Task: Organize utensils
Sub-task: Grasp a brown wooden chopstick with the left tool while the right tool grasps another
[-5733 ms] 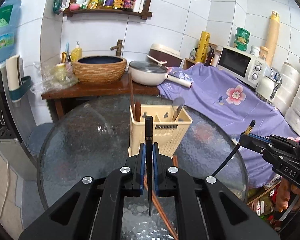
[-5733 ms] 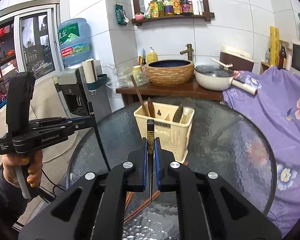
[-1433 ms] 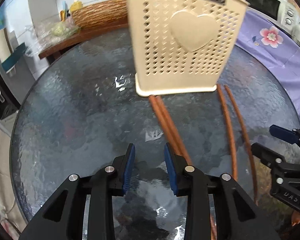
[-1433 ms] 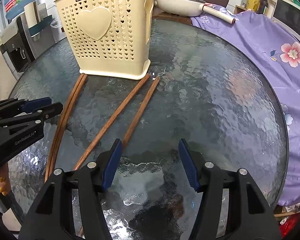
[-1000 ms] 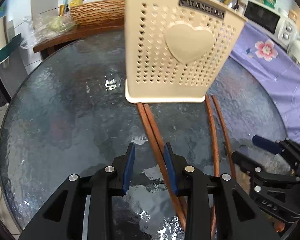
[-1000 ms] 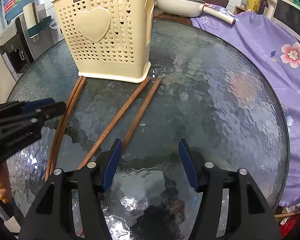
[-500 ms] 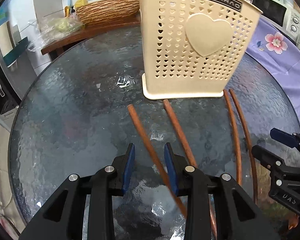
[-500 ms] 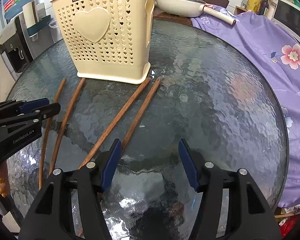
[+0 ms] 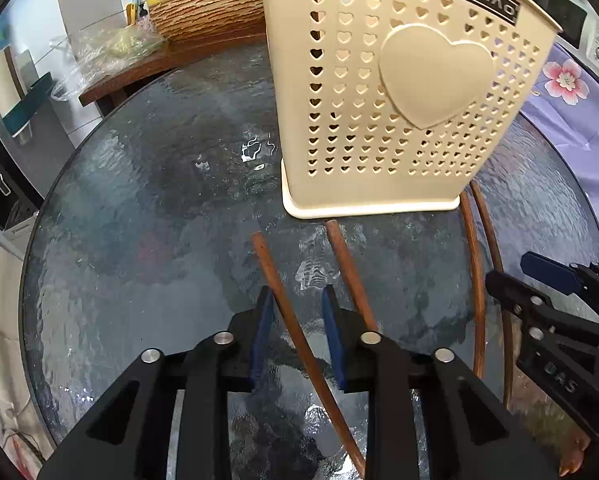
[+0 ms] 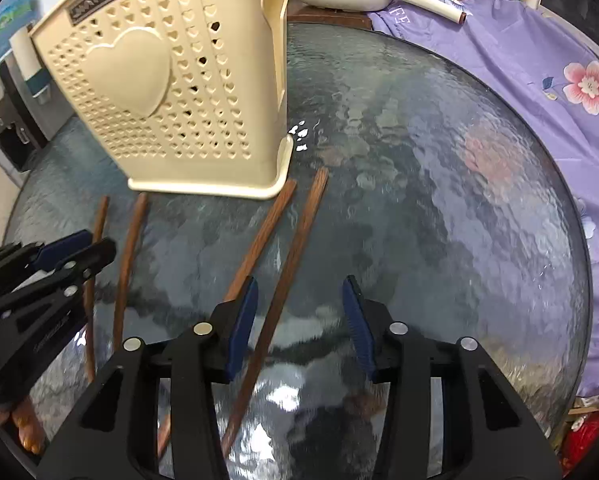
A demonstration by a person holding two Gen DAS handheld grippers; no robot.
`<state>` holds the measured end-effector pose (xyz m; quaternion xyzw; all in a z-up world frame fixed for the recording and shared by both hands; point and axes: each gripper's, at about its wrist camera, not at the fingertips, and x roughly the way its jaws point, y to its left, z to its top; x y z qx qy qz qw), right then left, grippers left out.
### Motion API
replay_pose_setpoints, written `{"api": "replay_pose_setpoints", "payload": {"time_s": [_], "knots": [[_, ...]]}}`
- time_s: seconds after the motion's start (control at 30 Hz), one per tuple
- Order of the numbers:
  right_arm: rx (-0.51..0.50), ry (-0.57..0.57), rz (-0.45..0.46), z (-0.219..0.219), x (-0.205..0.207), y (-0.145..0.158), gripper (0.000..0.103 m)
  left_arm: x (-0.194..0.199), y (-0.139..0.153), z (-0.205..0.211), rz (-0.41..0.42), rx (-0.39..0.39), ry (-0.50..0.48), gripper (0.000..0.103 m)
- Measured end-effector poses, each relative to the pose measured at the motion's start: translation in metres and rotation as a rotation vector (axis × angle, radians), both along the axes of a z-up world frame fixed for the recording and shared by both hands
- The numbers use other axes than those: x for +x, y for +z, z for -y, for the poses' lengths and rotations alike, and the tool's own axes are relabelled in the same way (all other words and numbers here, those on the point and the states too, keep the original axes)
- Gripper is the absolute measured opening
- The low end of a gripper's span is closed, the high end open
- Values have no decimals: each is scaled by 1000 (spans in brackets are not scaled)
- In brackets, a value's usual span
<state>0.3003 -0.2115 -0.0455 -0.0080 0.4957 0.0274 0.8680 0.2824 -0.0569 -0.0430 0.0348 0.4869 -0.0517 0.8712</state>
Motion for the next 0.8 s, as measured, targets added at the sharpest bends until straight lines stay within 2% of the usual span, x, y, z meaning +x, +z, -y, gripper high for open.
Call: {"api": "replay_pose_setpoints", "payload": {"time_s": [0.13,0.3,0.4,0.5,0.67,0.8], "knots": [[-13,-29,-5,-4,13,0,38,7,1,-3,-14,-13,15,16],[-15,-32,-3,-4,16,-1,35,9,1,-2,-17,-9,12,13],[-14,-40,0,-2,14,-3,25,12,1,1,-17,-1,11,10],[-17,-45,-5,1,15,-3,18,9,1,5,-19,10,1,9],[-26,-38,-7,5,21,-3,12,5,0,8,-10,30,-6,9],[-35,-33,0,1,18,-4,12,3,0,9,-8,32,-11,9]]}}
